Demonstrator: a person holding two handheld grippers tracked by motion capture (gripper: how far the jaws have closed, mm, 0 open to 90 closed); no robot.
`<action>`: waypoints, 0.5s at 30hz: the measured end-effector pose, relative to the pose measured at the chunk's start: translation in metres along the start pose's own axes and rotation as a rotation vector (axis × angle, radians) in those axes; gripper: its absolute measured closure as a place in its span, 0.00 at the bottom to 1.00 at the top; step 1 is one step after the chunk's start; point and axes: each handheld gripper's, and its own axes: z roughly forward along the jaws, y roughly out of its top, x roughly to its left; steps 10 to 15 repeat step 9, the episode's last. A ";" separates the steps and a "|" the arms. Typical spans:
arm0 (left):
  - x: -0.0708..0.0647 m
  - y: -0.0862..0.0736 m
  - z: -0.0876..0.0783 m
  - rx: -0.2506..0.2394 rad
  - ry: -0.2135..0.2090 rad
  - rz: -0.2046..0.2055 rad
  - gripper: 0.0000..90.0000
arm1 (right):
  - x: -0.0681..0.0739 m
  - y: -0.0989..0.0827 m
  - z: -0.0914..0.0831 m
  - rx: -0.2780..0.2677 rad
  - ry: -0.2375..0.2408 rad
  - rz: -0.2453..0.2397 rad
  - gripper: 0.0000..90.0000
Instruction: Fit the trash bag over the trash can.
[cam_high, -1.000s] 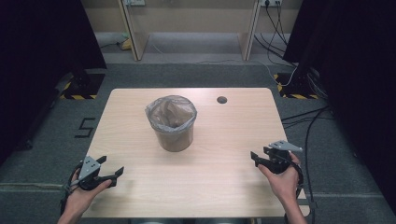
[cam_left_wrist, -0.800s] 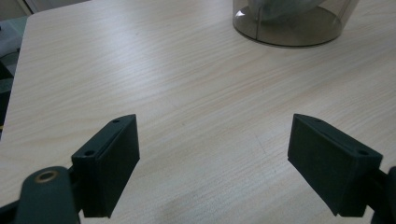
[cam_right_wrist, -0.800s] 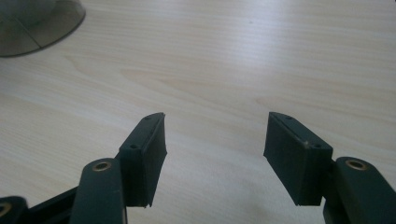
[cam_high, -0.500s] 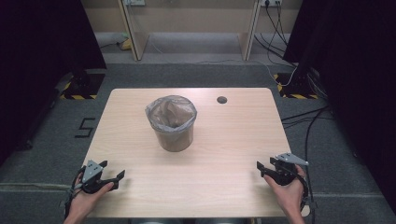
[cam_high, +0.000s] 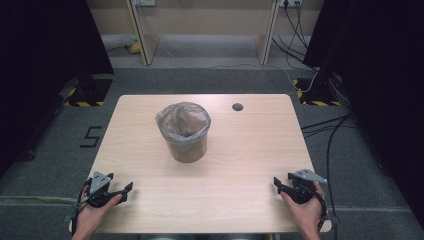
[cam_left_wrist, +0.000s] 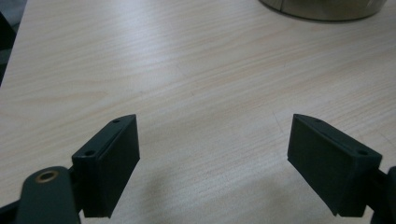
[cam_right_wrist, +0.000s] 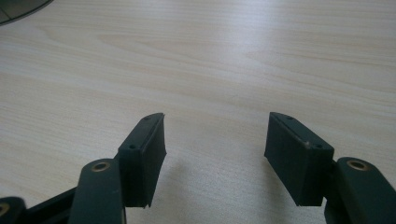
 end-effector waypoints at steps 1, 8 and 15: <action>0.000 0.000 0.001 0.015 0.003 -0.004 0.18 | 0.000 0.000 0.000 0.003 0.000 -0.001 0.42; 0.004 0.001 0.006 0.108 0.007 -0.054 0.18 | -0.003 0.000 0.000 0.002 0.003 0.025 0.42; 0.005 0.001 0.007 0.121 0.006 -0.063 0.18 | -0.003 0.000 -0.001 0.001 0.002 0.026 0.42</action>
